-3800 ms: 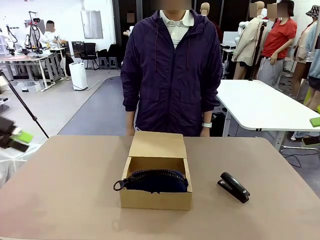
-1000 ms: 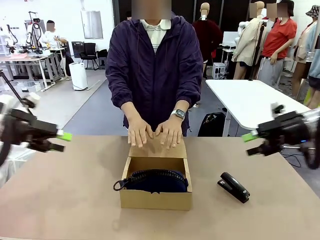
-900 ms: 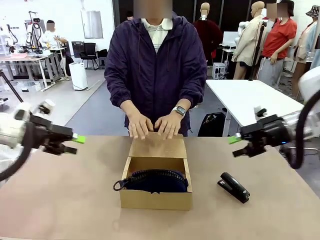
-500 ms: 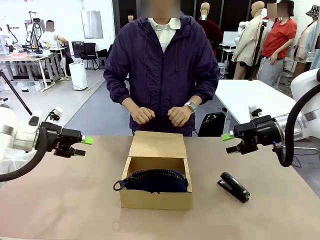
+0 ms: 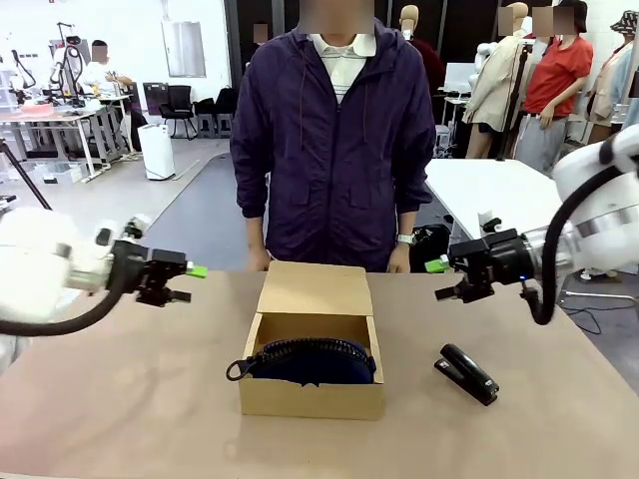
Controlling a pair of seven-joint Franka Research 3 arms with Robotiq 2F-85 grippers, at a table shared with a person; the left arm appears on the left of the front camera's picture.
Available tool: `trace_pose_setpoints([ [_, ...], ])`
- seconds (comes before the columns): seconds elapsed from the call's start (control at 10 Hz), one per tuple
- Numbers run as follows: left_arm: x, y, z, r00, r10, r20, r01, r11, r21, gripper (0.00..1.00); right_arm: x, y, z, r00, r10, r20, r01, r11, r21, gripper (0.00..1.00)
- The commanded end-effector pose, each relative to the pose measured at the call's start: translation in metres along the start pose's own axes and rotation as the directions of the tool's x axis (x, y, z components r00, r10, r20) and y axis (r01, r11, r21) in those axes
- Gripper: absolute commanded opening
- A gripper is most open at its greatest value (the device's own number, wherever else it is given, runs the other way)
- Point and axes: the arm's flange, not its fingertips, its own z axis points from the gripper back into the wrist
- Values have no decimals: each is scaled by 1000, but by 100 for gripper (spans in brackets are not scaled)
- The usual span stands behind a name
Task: Pack the items into the box.
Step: Close the Mailer Box.
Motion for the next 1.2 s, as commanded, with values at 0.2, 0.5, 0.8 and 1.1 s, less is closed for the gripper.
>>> trace_pose_setpoints([
  [0.2, 73, 59, -98, 992, 112, 63, -110, 993, -35, 100, 58, -39, -50, 985, -174, 2, 173, 982, 78, 100],
  [0.5, 70, 56, -140, 984, 118, 131, -83, 966, -245, 100, 81, -69, -91, 960, -273, -68, 278, 958, 67, 100],
  [0.8, 61, 31, -145, 998, 38, 60, -13, 932, -363, 100, 100, -80, -126, 962, -272, -21, 273, 959, 72, 100],
  [1.1, 72, 40, -153, 990, 99, 99, -64, 948, -311, 100, 76, -81, -109, 961, -265, -77, 271, 960, 71, 100],
])
